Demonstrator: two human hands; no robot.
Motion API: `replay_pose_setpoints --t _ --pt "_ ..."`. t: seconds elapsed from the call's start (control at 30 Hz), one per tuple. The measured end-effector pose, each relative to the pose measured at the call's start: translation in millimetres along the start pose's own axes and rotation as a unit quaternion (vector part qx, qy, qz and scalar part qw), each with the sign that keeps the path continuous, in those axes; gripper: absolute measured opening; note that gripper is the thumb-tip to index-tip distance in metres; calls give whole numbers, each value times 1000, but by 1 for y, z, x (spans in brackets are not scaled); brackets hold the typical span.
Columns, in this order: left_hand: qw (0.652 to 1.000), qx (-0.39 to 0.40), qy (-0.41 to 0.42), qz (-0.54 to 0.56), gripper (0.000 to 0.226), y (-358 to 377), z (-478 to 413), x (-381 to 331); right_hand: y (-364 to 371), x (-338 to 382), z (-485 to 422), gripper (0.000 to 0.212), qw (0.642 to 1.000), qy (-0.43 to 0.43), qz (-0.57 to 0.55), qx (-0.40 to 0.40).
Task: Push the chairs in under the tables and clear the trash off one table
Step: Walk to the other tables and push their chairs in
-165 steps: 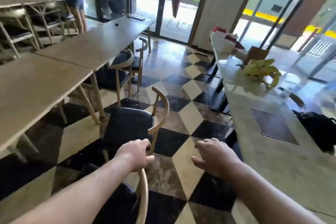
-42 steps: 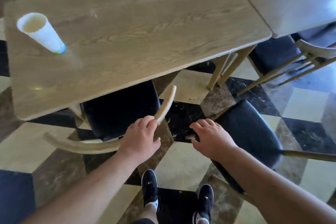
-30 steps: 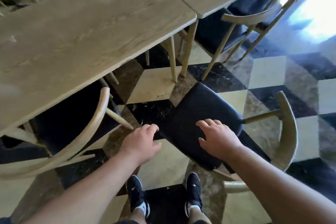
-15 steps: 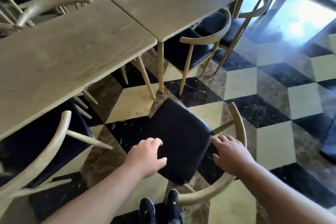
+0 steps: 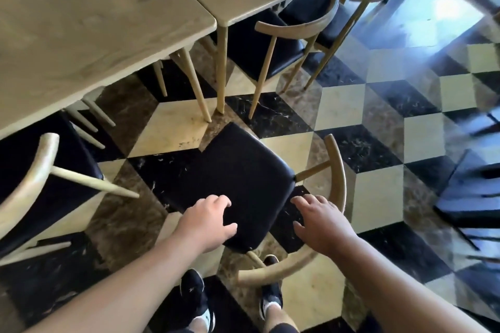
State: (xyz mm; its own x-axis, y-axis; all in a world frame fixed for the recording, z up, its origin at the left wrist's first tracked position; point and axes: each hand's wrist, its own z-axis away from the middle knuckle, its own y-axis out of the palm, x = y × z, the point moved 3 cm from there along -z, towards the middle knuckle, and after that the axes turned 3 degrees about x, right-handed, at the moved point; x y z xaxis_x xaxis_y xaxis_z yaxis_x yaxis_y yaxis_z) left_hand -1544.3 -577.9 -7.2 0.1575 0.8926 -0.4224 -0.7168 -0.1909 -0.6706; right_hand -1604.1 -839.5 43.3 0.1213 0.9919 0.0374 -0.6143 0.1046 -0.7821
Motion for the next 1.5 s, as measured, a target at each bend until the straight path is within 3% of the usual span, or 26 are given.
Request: replay_pose_setpoints --t 0.3,0.43,0.57,0.67,0.8,1.13,1.33,1.5 --pt "999 28 -13 14 56 65 -35 -116 3 -81 -40 55 993 -106 59 -7" --pt "997 79 -11 20 72 98 -54 -180 -2 -136 -50 51 986 -149 68 -3" --pt "988 146 -34 -25 87 122 -70 -225 3 -168 -50 49 960 -252 124 17" --pt "982 150 -60 -101 71 137 -78 -235 20 -171 -52 54 927 -301 219 34" --pt "984 119 -75 -105 41 136 -73 -236 30 -155 -64 44 917 -281 280 41" --pt "995 -6 -84 -45 32 104 -54 -167 1 -89 -99 34 899 -315 300 54" --pt "990 -71 -115 -36 40 58 -42 -78 -26 -11 -131 32 906 -306 291 31" --pt "985 -80 -135 -74 19 20 -19 16 -45 48 -152 32 914 -277 296 30"
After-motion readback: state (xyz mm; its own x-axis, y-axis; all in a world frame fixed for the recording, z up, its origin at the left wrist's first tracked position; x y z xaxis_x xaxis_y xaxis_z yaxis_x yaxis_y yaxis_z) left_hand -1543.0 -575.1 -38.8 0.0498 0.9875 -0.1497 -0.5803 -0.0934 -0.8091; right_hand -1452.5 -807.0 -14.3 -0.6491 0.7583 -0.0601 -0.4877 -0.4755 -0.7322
